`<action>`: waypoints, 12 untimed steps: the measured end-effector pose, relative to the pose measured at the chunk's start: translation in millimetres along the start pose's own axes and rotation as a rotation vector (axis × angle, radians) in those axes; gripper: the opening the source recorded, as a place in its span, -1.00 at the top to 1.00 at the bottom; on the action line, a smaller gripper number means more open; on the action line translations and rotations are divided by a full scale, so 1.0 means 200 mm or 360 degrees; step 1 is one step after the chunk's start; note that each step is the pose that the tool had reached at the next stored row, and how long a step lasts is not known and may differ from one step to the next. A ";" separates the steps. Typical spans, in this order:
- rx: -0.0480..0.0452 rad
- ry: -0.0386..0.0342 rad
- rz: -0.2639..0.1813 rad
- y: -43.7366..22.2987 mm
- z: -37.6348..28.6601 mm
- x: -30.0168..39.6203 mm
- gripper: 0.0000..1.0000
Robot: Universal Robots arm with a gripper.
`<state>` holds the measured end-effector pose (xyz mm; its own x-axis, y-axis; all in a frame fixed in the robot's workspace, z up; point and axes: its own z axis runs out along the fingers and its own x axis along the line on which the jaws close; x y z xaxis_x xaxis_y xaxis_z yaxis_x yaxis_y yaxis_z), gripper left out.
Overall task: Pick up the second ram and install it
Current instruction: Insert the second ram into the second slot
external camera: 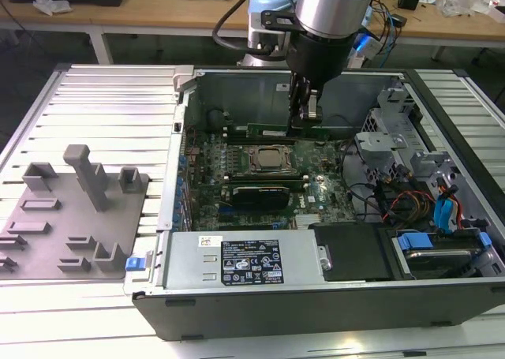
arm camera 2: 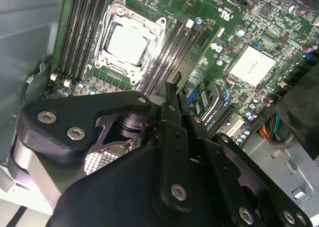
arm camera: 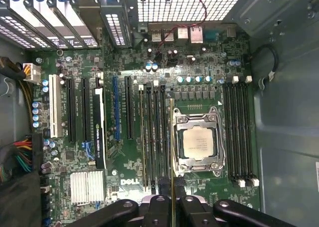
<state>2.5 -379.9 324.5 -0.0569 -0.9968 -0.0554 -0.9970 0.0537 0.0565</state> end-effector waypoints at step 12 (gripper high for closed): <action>0.0000 0.0000 0.0000 -0.003 0.104 0.006 0.73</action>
<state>1.8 -379.9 303.6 -0.0568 -0.9968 -0.0553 -0.9970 0.0537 0.0566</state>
